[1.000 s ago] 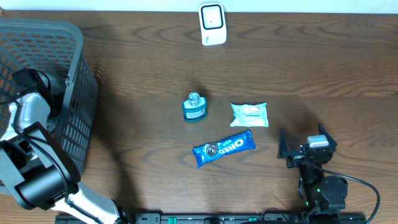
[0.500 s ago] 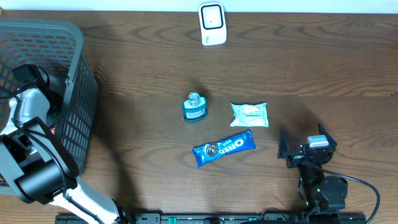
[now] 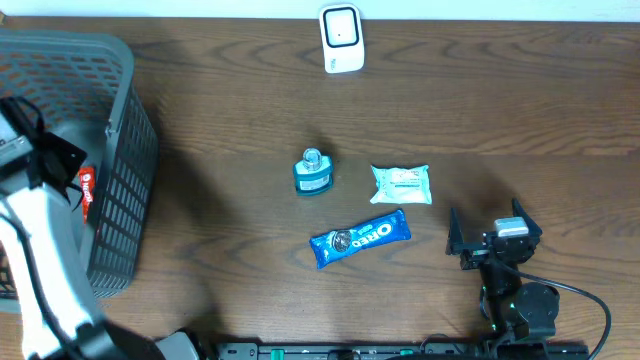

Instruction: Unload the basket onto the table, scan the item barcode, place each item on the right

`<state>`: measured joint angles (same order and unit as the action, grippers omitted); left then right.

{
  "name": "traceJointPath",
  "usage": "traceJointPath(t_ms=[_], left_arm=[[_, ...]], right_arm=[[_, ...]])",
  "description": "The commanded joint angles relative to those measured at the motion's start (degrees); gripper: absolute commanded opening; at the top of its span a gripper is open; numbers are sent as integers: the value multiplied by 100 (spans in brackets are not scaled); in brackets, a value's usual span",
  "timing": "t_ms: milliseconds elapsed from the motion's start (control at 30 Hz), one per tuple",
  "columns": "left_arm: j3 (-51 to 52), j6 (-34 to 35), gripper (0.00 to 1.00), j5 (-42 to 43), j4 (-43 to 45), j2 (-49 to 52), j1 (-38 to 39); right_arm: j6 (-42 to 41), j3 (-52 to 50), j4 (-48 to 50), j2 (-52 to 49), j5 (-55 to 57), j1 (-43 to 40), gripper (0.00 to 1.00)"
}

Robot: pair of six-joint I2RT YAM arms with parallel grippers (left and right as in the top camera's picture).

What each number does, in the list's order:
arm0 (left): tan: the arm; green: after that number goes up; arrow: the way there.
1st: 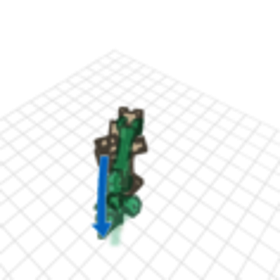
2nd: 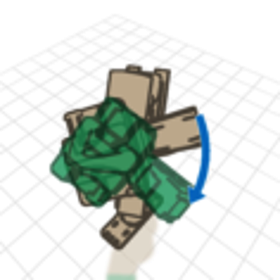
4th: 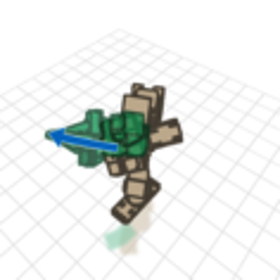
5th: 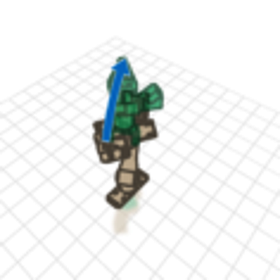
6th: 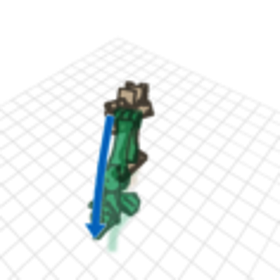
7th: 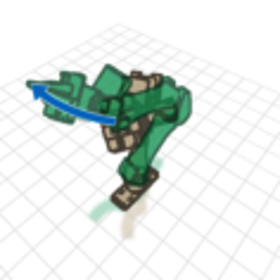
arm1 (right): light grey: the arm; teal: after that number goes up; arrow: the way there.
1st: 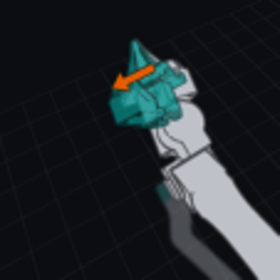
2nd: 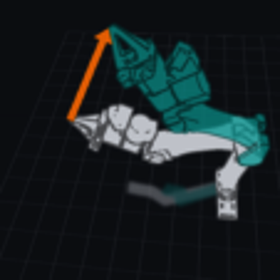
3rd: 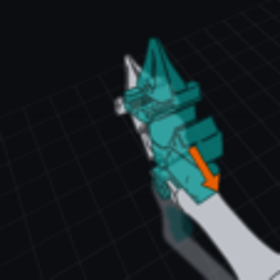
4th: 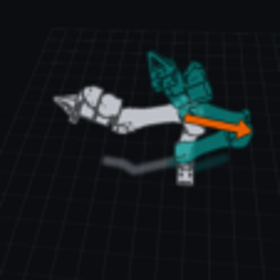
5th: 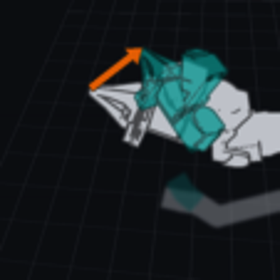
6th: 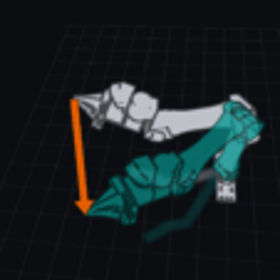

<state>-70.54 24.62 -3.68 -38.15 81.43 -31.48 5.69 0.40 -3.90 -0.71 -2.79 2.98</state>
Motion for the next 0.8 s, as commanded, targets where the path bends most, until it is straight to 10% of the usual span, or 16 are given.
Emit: traceJointPath(t_ms=[0,767], left_arm=[[-48,101,7,400,-85,-450,-20],[-46,118,7,1143,-282,-1045,-20]], right_arm=[[81,-9,-22,28,33,44,99],[81,-9,-22,28,33,44,99]])
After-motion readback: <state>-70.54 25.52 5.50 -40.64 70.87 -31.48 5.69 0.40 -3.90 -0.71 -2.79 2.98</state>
